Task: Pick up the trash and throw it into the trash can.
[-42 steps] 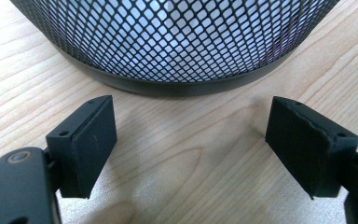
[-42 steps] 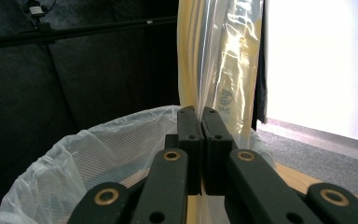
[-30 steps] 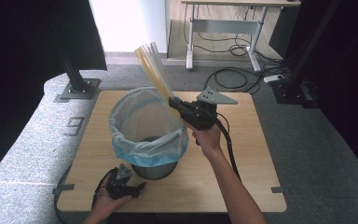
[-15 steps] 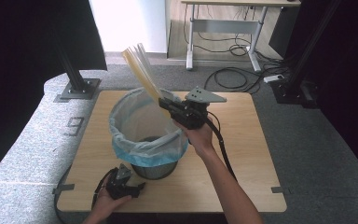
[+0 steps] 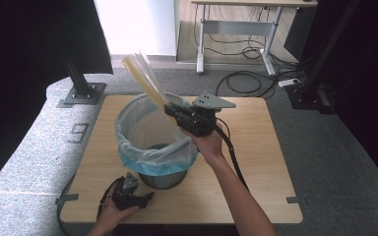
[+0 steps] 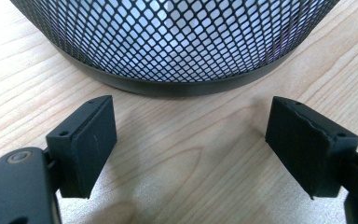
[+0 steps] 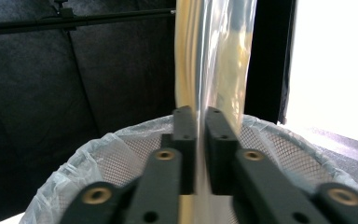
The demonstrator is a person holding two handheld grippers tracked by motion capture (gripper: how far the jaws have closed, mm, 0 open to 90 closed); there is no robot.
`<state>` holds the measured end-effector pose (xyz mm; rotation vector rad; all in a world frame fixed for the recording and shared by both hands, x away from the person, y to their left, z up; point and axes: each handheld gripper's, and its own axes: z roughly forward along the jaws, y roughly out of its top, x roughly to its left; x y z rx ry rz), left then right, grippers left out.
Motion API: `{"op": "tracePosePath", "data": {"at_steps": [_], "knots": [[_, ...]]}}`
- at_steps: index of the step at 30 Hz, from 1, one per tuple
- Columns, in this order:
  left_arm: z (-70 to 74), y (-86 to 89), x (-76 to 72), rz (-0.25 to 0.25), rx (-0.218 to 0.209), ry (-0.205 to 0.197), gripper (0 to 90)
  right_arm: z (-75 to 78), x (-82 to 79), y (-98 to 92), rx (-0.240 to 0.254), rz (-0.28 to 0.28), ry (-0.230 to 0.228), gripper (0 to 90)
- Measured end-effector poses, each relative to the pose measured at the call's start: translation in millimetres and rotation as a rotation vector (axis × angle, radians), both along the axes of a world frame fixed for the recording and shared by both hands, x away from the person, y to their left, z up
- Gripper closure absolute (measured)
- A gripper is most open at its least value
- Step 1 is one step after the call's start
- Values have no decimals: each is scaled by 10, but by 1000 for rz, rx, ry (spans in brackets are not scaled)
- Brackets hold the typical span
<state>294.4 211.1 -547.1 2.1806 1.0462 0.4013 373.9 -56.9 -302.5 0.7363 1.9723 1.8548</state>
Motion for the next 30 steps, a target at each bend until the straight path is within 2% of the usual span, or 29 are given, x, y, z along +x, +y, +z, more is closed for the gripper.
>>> {"op": "tracePosePath", "data": {"at_steps": [2,6,17,30], "knots": [[0,0,0,0,0,0,163,-12,-9,17,-35,-47,-17,522],[0,0,0,0,0,0,163,-37,-27,13,-96,-123,-24,324],[0,0,0,0,0,0,163,-91,-47,-116,-106,-142,-21,314],[0,0,-1,1,1,0,163,-222,-104,-469,-106,-181,-5,299]]}}
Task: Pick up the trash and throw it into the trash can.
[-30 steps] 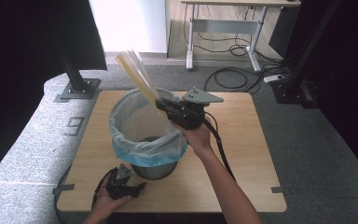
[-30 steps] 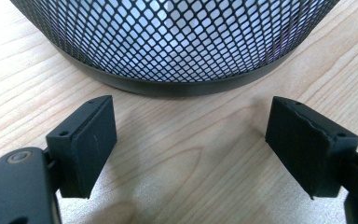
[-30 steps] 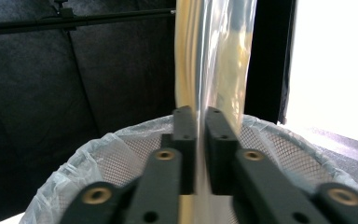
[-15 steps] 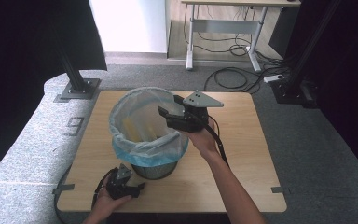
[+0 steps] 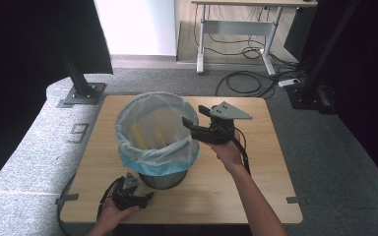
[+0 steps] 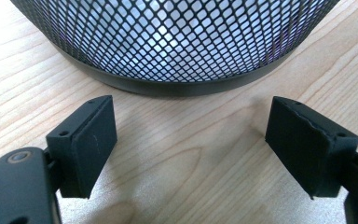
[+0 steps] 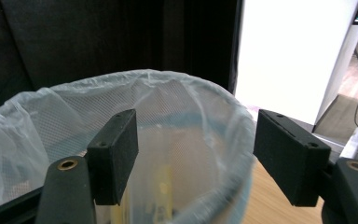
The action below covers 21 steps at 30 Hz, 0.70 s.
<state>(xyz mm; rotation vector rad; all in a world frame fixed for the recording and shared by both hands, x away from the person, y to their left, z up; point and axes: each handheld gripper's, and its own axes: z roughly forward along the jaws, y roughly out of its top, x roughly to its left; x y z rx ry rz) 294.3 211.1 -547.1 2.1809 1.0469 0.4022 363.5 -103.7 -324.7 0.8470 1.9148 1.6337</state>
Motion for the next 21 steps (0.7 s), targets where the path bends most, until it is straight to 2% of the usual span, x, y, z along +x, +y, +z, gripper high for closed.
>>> {"op": "tracePosePath", "data": {"at_steps": [8,12,21], "knots": [[-1,-2,-2,2,-3,0,163,-113,-76,-275,-5,-34,-3,283],[-1,-2,-3,3,-3,0,163,-202,-108,-469,-2,-75,0,284],[-1,-2,-3,3,-3,0,163,-448,-124,-847,-10,-127,41,284]]}}
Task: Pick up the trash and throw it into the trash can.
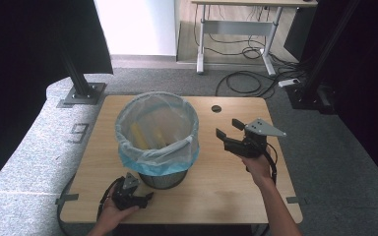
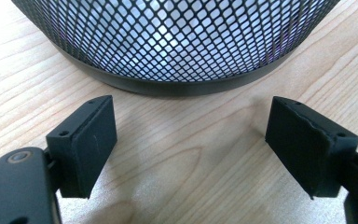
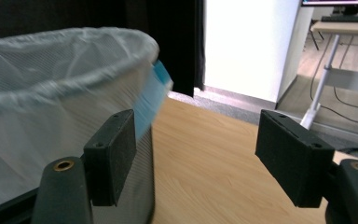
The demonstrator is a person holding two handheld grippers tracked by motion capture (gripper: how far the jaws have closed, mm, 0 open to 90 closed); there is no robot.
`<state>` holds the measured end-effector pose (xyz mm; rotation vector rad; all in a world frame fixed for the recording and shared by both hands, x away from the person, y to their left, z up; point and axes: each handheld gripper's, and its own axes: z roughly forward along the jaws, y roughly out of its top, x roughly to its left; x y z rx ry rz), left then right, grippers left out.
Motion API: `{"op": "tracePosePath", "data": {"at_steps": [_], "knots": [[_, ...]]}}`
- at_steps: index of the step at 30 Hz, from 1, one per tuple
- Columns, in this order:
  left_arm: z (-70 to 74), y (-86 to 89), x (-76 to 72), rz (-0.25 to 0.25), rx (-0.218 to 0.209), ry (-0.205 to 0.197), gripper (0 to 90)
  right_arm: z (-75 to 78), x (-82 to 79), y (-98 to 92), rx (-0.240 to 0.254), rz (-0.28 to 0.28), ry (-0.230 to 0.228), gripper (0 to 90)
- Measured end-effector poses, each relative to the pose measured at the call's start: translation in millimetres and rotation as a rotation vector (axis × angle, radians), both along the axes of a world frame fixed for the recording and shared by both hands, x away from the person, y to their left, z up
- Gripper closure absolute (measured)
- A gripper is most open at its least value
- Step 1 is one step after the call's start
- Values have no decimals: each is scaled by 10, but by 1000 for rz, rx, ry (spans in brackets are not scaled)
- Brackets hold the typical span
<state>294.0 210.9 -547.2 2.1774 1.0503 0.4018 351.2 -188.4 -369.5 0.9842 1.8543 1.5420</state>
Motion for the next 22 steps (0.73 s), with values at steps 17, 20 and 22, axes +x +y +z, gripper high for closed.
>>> {"op": "tracePosePath", "data": {"at_steps": [17,20,22], "knots": [[-1,-2,-2,3,0,-2,163,-458,101,-326,-45,-64,106,285],[-1,-1,-2,3,0,-1,163,-467,107,-323,-46,-62,106,285],[-1,-2,-2,3,-1,-2,163,-485,111,-318,-50,-60,108,285]]}}
